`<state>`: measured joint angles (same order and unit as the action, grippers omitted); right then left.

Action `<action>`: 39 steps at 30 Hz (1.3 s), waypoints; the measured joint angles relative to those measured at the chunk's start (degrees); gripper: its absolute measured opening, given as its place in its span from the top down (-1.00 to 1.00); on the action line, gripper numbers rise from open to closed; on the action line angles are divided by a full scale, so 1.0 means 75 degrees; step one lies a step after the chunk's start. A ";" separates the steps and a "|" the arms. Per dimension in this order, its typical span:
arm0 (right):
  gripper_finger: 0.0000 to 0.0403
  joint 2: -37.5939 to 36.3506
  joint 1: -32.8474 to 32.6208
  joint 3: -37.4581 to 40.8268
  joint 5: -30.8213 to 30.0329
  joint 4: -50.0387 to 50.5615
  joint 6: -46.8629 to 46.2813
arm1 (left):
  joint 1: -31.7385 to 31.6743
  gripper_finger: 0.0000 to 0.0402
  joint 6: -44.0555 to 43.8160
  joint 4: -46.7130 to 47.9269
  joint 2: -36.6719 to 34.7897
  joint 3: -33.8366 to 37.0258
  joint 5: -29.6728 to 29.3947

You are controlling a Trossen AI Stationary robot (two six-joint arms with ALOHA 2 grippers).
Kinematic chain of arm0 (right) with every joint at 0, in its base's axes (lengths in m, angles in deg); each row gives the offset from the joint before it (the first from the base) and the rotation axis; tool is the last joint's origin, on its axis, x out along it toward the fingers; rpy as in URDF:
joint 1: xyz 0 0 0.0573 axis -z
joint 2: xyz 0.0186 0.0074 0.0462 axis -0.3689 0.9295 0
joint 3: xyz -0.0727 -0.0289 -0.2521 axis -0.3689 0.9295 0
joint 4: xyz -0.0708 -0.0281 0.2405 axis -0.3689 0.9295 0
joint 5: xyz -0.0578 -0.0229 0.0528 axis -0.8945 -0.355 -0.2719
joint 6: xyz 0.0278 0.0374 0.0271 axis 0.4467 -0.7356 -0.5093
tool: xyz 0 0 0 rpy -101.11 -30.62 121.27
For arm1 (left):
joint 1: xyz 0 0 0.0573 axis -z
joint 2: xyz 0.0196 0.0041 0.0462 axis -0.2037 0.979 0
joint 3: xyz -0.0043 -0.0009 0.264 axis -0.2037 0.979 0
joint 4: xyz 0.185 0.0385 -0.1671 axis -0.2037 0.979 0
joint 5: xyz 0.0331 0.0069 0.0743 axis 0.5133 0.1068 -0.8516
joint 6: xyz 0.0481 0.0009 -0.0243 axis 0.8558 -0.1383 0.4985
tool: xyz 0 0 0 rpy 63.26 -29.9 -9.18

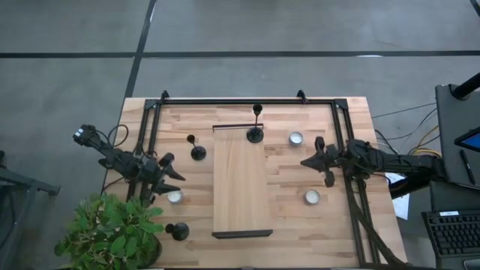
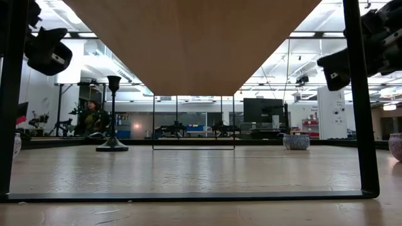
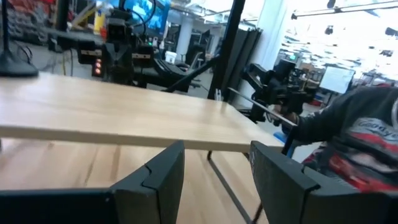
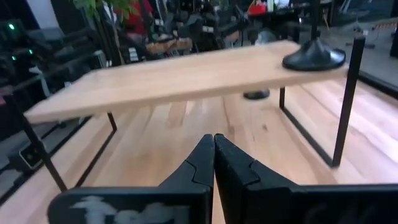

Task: Pick & Place candle stick holders
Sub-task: Put the top black candle holder on the shelf aligned with the other black candle holder

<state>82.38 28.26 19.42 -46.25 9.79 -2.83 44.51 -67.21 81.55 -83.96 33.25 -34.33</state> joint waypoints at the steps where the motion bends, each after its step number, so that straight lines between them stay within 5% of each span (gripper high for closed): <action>1: 0.96 0.0020 0.0000 0.0000 0.0004 0.0115 -0.0001 | 0.0000 0.11 -0.0060 0.0012 0.0000 0.0000 0.0014; 18: 0.96 0.0093 0.0003 0.0000 0.0006 0.0369 0.0417 | -0.0006 0.11 0.0780 -0.0267 0.0000 0.0003 -0.0243; 27: 0.96 0.0085 0.0003 0.0000 0.0008 0.0365 0.0432 | -0.0006 0.11 0.1525 -0.2208 -0.0001 0.0003 -0.0422; 34: 0.96 0.0085 0.0003 0.0000 0.0009 0.0367 0.0434 | -0.0006 0.11 0.0609 -0.3344 -0.0005 0.0003 -0.0411; 39: 0.96 0.0085 0.0003 0.0000 0.0009 0.0367 0.0434 | -0.0009 0.11 0.1134 -0.2603 0.0062 0.0003 -0.1825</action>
<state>83.02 28.28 19.42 -46.19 12.54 0.43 44.44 -58.70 62.02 -83.49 33.28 -48.02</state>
